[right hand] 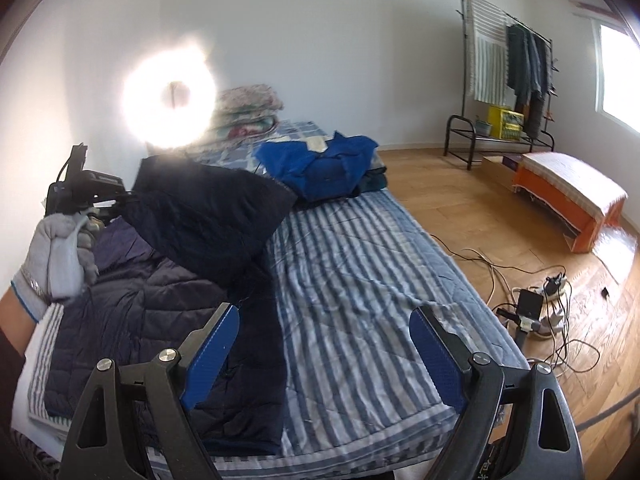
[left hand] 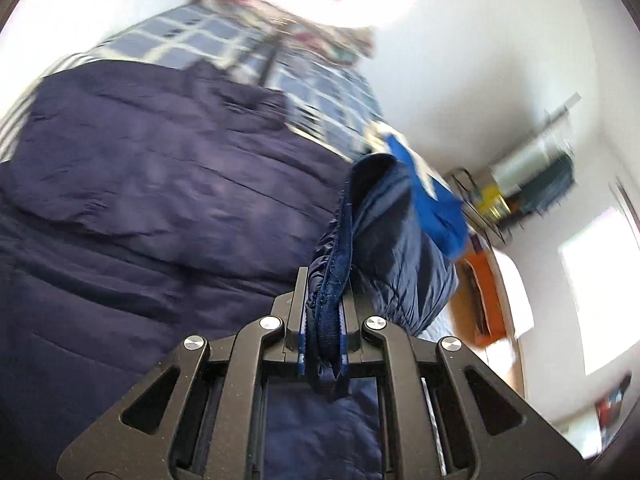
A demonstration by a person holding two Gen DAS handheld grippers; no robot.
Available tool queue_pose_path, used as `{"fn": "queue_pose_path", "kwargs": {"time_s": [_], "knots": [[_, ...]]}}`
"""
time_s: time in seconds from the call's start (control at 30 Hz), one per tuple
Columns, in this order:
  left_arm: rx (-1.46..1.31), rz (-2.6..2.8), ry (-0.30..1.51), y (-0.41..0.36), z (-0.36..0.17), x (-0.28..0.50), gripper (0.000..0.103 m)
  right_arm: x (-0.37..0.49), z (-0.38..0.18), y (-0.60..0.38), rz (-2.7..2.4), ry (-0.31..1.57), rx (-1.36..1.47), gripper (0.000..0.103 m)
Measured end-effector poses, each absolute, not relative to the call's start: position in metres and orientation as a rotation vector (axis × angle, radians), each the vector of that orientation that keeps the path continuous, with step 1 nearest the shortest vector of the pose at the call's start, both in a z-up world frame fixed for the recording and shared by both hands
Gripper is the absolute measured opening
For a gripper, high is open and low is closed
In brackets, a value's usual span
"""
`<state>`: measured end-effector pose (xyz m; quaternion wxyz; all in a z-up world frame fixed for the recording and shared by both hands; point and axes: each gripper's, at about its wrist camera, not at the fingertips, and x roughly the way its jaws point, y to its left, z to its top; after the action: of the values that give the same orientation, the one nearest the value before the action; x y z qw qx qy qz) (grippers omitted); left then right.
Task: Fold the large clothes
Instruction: 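Lift the cuff with the left gripper, fold it across the jacket body, open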
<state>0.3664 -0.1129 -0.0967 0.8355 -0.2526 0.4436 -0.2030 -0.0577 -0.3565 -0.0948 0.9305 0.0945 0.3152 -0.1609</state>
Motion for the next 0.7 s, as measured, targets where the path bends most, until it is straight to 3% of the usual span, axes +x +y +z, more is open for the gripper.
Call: {"fn": "queue_pose_path", "kwargs": {"time_s": [0.7], "knots": [[-0.666, -0.227, 0.877, 0.037, -0.176, 0.464, 0.009, -0.011, -0.125, -0.316, -0.273, 0.786, 0.123, 0.089]]}}
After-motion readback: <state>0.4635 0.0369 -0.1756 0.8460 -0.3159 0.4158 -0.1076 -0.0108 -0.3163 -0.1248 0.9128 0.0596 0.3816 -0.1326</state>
